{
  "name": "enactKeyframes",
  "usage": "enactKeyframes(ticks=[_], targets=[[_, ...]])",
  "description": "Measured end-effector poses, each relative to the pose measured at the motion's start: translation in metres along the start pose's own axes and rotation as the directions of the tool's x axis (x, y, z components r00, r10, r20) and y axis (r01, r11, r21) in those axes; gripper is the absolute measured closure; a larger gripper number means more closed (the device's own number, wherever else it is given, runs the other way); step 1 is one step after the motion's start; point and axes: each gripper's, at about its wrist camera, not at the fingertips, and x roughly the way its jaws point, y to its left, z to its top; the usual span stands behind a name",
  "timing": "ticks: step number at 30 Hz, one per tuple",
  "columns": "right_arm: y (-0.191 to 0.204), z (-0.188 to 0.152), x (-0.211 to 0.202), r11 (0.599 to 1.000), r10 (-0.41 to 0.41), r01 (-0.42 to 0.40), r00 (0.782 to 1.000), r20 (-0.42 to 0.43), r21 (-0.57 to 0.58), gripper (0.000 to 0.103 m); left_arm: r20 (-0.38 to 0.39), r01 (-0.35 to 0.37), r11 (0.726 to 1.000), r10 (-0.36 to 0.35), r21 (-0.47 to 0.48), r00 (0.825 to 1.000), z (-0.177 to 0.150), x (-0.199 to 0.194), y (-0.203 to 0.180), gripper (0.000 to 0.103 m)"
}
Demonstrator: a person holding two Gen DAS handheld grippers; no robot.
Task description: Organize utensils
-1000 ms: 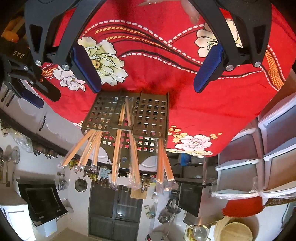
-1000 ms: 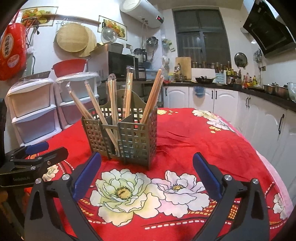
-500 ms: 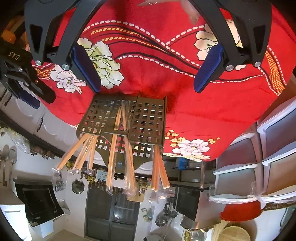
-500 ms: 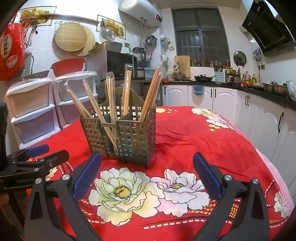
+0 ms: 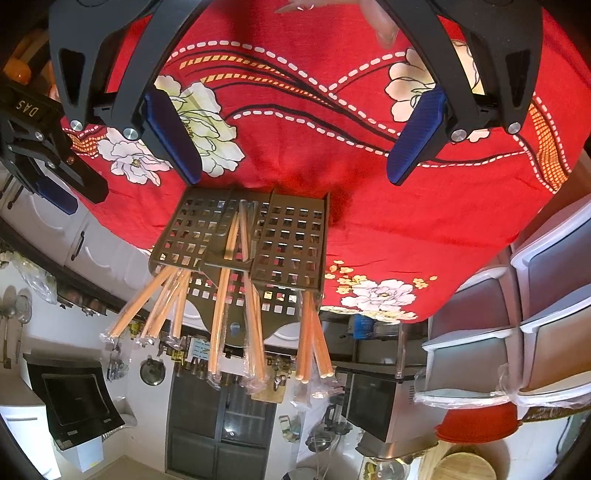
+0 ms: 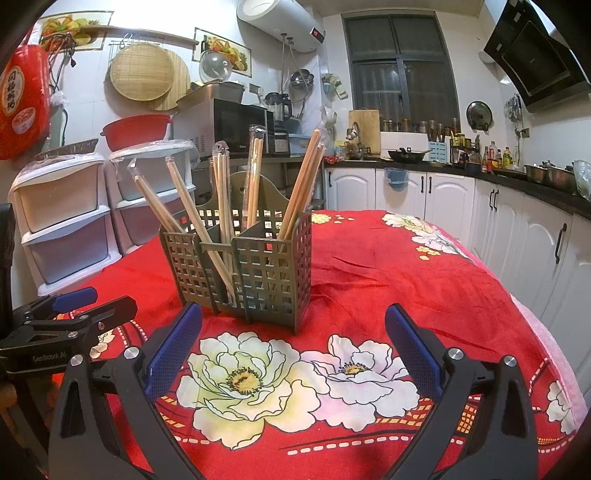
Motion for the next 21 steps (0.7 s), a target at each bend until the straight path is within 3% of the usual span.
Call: enactKeyframes(ticks=[21], targets=[[0.0004, -0.0006, 0.0003, 1.000, 0.001, -0.001, 1.000, -0.001, -0.002, 0.007, 0.005, -0.013, 1.000, 0.013, -0.002, 1.000, 0.0002, -0.0019, 0.0010, 0.011]])
